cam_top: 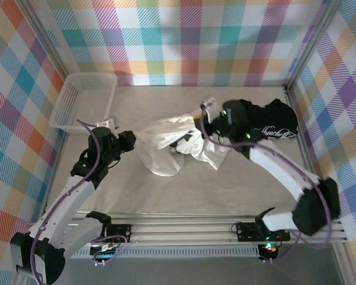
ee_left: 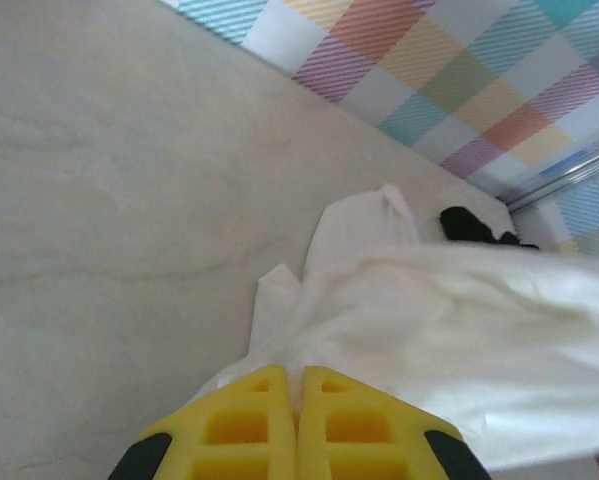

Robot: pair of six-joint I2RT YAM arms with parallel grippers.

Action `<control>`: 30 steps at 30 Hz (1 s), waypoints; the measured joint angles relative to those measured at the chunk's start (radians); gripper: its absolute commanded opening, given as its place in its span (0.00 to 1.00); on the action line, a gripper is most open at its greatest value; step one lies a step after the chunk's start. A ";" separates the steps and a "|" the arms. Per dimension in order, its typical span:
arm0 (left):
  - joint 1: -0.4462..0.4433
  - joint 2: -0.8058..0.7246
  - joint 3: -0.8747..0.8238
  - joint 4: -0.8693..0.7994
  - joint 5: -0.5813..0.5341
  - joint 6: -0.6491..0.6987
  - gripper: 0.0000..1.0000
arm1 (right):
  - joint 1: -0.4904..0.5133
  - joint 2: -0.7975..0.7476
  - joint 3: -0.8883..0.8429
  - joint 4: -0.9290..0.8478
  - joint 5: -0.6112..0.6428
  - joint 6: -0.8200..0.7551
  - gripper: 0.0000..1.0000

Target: Fold the inside-out t-shirt

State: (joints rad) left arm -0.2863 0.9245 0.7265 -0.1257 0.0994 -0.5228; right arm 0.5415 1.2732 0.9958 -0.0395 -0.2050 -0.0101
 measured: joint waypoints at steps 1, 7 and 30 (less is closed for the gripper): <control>0.000 0.000 -0.010 0.025 0.004 0.000 0.00 | 0.005 -0.055 -0.087 0.017 -0.011 0.013 0.18; 0.000 0.061 -0.109 0.133 0.078 -0.004 0.00 | 0.064 -0.097 -0.416 -0.024 -0.013 0.081 0.50; 0.000 -0.017 -0.166 0.099 0.117 0.019 0.00 | 0.245 0.480 0.048 -0.041 0.108 -0.087 0.22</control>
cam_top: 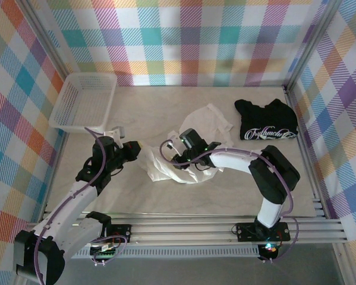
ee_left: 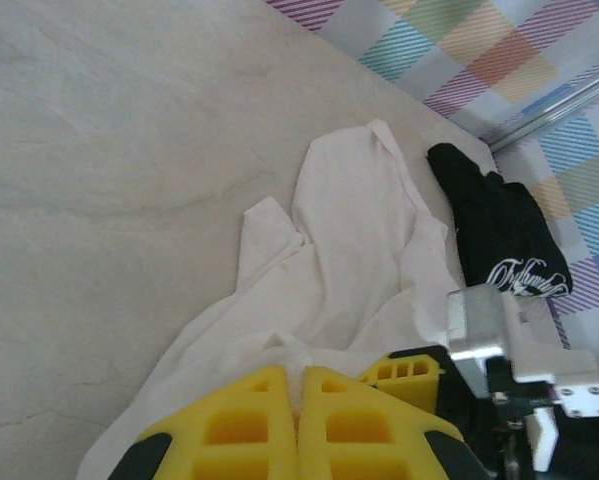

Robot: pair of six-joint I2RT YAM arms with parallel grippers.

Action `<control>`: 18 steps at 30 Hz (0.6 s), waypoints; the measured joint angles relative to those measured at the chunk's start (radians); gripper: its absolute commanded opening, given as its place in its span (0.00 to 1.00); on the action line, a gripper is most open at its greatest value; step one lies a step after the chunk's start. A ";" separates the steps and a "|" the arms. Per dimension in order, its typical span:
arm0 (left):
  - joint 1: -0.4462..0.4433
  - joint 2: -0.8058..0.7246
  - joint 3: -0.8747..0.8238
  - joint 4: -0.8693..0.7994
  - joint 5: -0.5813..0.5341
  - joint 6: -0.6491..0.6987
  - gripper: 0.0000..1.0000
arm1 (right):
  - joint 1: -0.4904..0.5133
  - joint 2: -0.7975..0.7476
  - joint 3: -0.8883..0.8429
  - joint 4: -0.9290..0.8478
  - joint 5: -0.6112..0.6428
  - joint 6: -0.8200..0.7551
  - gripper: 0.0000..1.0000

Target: Fold the inside-out t-shirt

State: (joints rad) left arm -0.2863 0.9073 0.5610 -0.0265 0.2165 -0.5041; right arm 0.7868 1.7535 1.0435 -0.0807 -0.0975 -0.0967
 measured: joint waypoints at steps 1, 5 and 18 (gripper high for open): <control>0.000 0.000 -0.006 -0.003 -0.001 0.000 0.00 | -0.008 -0.011 0.000 -0.002 -0.010 0.012 0.18; 0.000 0.006 -0.043 -0.005 0.003 0.003 0.00 | -0.054 -0.098 -0.005 0.005 -0.084 0.061 0.00; -0.126 0.045 -0.043 -0.101 -0.018 0.085 0.59 | -0.160 -0.267 -0.032 0.027 -0.370 0.200 0.00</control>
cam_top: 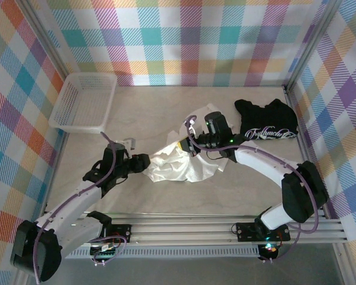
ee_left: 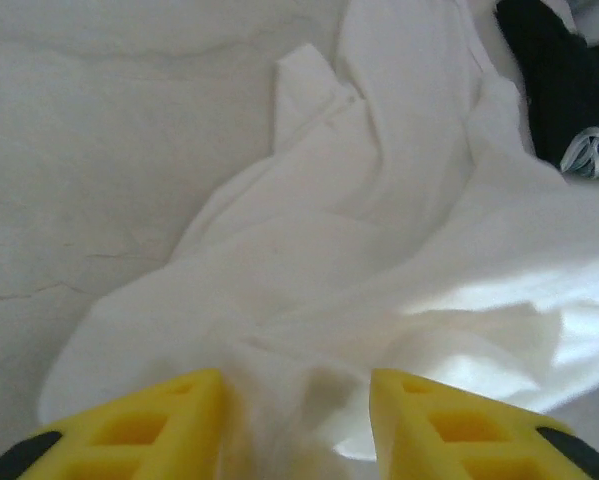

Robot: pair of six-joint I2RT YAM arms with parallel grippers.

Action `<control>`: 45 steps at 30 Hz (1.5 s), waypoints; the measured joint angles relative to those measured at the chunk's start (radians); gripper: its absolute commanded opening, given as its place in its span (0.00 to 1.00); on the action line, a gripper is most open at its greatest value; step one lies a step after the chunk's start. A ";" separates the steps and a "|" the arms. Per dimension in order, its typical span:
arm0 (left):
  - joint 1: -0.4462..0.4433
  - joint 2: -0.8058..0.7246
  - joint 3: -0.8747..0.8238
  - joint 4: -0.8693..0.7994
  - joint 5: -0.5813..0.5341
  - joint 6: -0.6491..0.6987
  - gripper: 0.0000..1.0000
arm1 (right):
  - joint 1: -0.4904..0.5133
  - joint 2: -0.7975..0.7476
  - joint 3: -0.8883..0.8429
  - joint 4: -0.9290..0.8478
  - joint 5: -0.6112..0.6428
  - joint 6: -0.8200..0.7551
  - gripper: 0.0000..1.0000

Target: Fold the inside-out t-shirt

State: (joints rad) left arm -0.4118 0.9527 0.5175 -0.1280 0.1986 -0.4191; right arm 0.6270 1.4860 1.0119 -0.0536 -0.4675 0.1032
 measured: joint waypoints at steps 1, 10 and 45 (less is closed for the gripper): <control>-0.032 -0.002 0.018 -0.006 -0.020 0.021 0.62 | -0.001 0.000 0.001 -0.008 -0.012 0.007 0.00; -0.256 0.168 0.230 -0.002 -0.168 0.172 0.69 | -0.031 0.000 0.034 -0.038 -0.132 0.146 0.00; -0.142 0.358 0.357 0.100 0.428 0.018 0.00 | 0.107 -0.272 -0.124 -0.313 0.428 0.040 0.57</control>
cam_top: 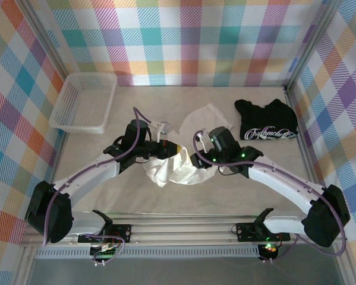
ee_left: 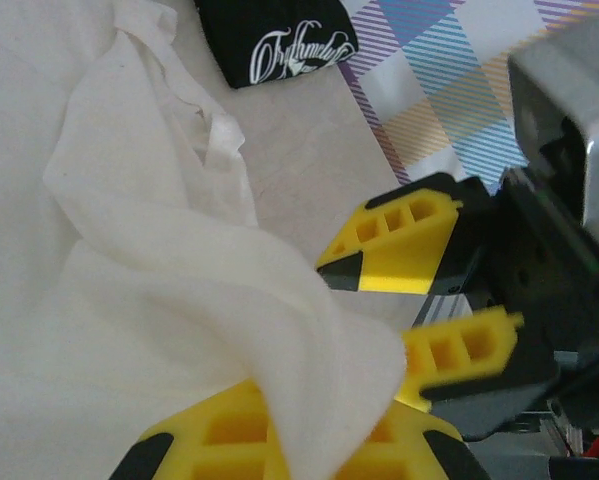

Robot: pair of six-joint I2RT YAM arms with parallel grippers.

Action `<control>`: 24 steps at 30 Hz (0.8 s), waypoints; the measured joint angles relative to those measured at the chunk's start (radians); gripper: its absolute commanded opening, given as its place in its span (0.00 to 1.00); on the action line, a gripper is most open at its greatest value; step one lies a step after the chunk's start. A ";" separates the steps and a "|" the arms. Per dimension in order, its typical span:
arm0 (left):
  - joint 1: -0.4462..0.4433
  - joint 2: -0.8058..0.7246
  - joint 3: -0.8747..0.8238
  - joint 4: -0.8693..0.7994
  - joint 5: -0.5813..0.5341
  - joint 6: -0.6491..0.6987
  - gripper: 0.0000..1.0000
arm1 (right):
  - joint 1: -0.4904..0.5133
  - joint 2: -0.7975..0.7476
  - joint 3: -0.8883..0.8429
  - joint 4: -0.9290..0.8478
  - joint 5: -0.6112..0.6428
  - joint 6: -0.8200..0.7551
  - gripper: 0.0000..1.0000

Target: Fold the inside-out t-shirt

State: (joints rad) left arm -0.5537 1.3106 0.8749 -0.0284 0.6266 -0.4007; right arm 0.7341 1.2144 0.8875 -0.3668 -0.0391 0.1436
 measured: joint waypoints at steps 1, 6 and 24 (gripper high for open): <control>0.000 0.004 0.006 -0.008 -0.003 -0.002 0.00 | 0.011 -0.018 -0.026 0.007 0.006 0.001 0.62; 0.002 0.009 0.014 -0.025 -0.011 -0.007 0.00 | 0.064 -0.062 -0.103 0.060 0.023 0.012 0.76; 0.015 0.009 0.098 -0.266 -0.406 0.029 0.12 | -0.076 0.068 -0.100 0.306 -0.303 0.055 0.01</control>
State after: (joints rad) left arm -0.5388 1.3193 0.9730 -0.2947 0.2207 -0.3717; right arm 0.6579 1.2827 0.7876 -0.0605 -0.3424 0.1989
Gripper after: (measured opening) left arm 0.089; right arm 0.066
